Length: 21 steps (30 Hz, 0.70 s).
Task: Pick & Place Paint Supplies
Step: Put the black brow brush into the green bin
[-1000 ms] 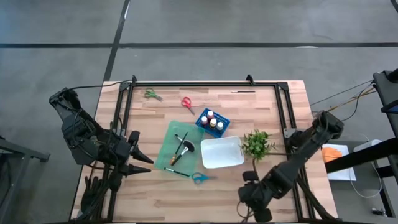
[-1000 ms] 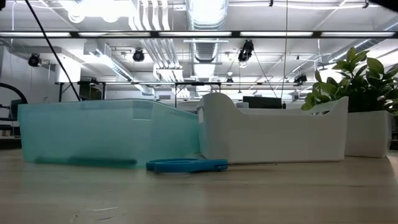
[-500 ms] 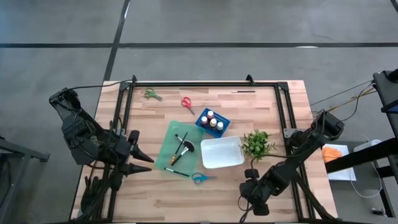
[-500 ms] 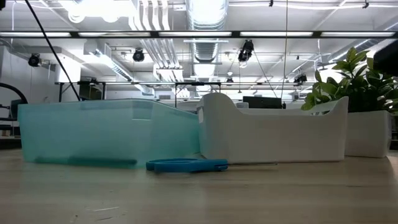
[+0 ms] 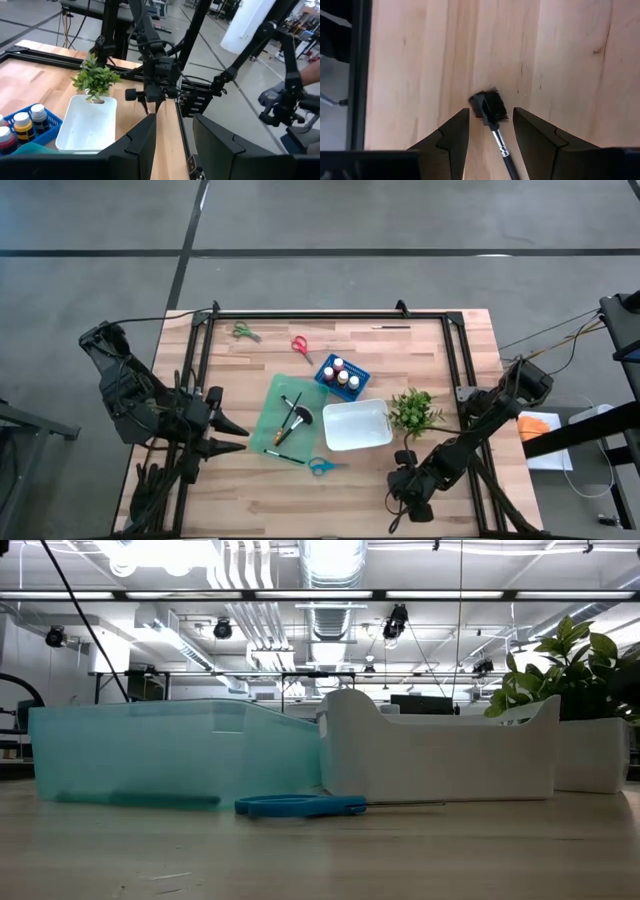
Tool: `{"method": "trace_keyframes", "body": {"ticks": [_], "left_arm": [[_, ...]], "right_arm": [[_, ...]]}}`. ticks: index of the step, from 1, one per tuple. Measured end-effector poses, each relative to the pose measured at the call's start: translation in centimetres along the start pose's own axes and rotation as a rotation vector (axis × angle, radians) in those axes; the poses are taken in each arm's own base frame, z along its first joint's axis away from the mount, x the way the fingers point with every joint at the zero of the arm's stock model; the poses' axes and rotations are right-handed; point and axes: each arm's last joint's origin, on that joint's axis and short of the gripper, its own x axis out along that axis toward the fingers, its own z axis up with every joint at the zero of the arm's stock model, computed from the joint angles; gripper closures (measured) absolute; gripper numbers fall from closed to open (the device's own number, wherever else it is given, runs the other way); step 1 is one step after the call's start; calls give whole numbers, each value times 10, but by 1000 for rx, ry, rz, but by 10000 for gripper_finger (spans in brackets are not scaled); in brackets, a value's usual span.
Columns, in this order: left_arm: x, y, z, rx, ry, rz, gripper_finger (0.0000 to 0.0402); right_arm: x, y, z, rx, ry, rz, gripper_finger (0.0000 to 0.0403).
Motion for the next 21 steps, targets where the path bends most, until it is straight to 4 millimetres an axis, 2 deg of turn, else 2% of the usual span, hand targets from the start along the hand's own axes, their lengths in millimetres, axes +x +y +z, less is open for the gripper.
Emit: {"method": "trace_keyframes", "body": {"ticks": [21], "left_arm": [[0,0,2,-31,-17,3,264]], "right_arm": [[16,-8,-7,15,-26,29,253]]}}
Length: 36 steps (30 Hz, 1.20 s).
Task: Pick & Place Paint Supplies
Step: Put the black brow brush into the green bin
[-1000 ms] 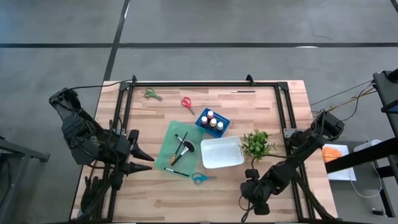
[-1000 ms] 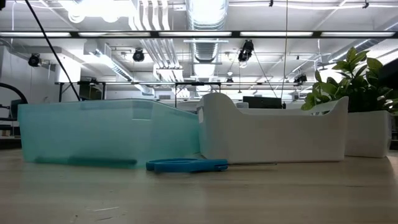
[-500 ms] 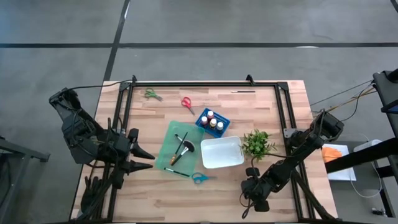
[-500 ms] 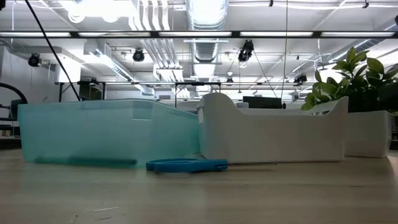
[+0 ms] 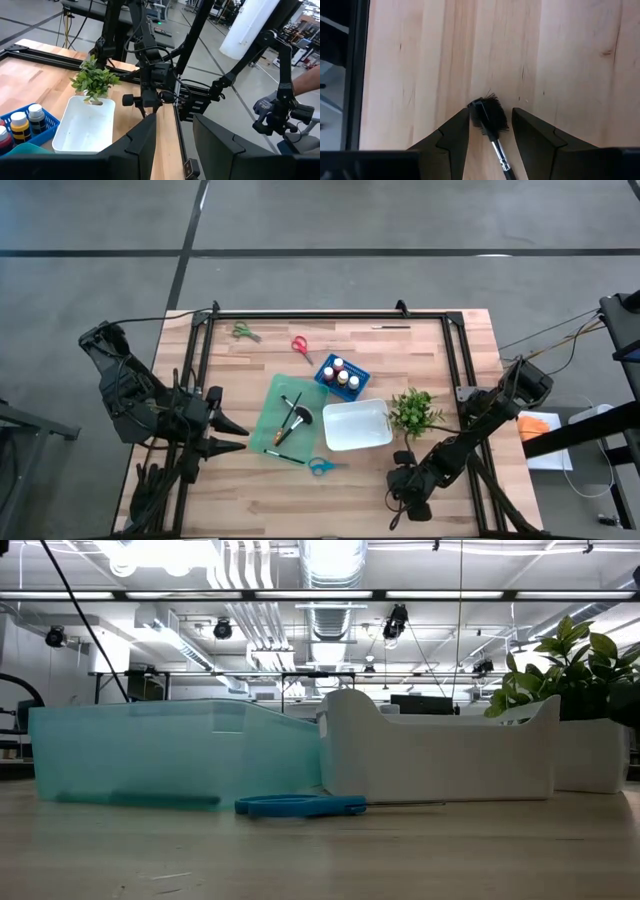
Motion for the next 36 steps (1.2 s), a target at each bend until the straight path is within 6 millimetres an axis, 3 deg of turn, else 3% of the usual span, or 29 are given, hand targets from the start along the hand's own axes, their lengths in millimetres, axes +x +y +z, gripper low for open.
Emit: {"method": "trace_keyframes", "body": {"ticks": [8,19,26,36], "left_arm": [[0,0,0,-4,-1,-1,264],[0,0,0,-3,0,-1,264],[0,0,0,-3,0,-1,264],[0,0,0,-1,0,-1,264]], "right_arm": [[16,2,2,39,25,0,265],[19,2,3,85,40,-14,387],[13,6,7,134,35,-7,395],[-15,25,28,90,56,-106,395]]}}
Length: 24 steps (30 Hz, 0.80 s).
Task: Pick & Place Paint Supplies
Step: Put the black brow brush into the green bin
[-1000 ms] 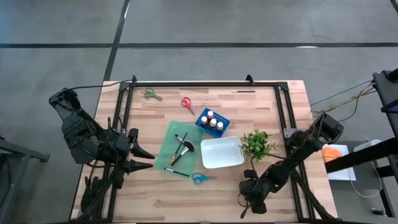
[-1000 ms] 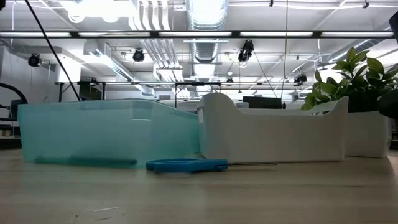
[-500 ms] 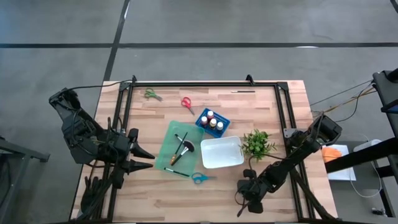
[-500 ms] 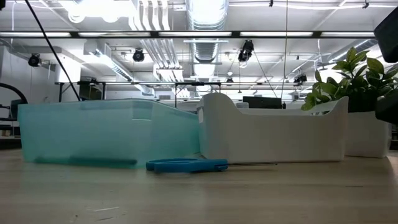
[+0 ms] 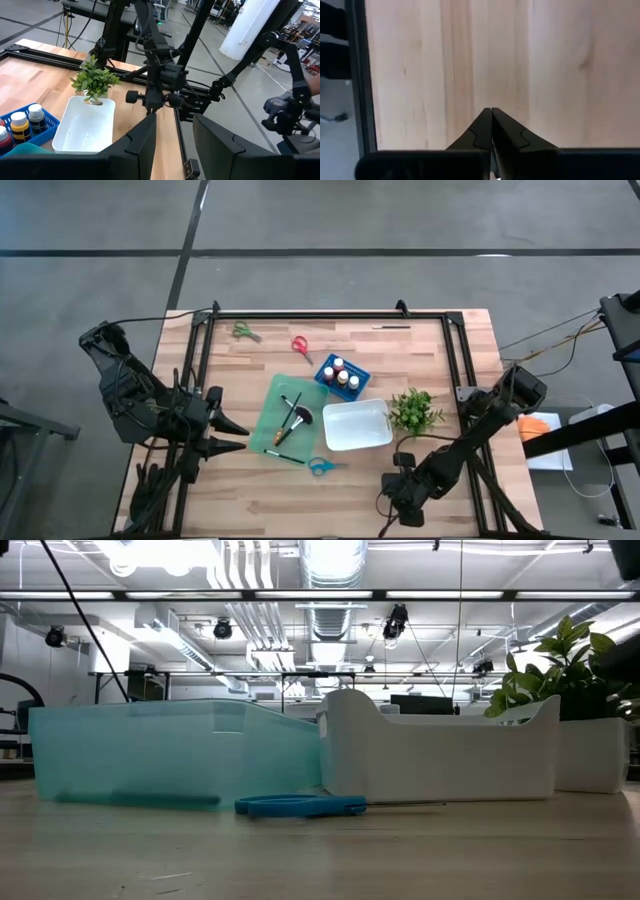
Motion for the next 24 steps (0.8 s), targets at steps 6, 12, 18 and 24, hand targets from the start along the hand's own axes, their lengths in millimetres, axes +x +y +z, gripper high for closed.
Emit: {"method": "trace_keyframes", "body": {"ticks": [6,12,18,24], "left_arm": [[1,0,0,5,2,0,264],[5,-3,-3,21,14,7,264],[7,-4,-5,25,19,10,264],[7,-4,-4,16,12,6,264]], "right_arm": [[-23,18,17,-48,-53,27,394],[-20,13,10,46,4,23,394],[-7,-8,-13,176,90,75,394],[-15,-24,-26,256,60,144,363]]}}
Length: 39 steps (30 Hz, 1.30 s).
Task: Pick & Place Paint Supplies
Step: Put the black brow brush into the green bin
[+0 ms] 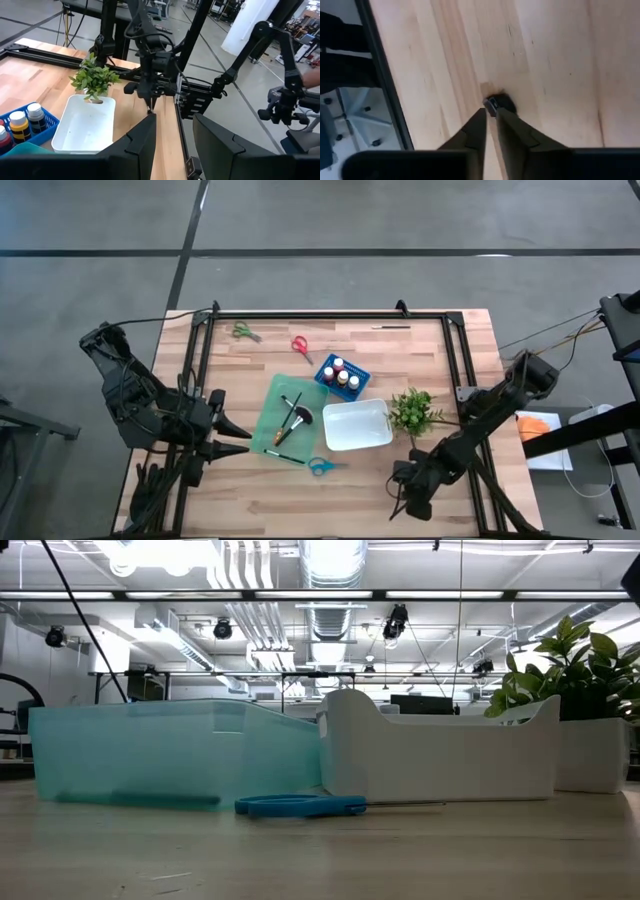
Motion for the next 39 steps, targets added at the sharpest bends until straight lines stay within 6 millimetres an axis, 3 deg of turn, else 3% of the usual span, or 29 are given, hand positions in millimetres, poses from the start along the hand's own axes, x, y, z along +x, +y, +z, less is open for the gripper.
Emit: {"method": "trace_keyframes", "body": {"ticks": [6,10,39], "left_arm": [[0,0,1,-4,-5,-3,264],[0,0,1,-11,-5,-3,264],[1,1,2,-35,-10,5,264]], "right_arm": [[-5,-7,-9,-101,-38,25,284],[-1,-9,-10,-158,-59,31,256],[43,-12,-20,-259,-36,-85,252]]}}
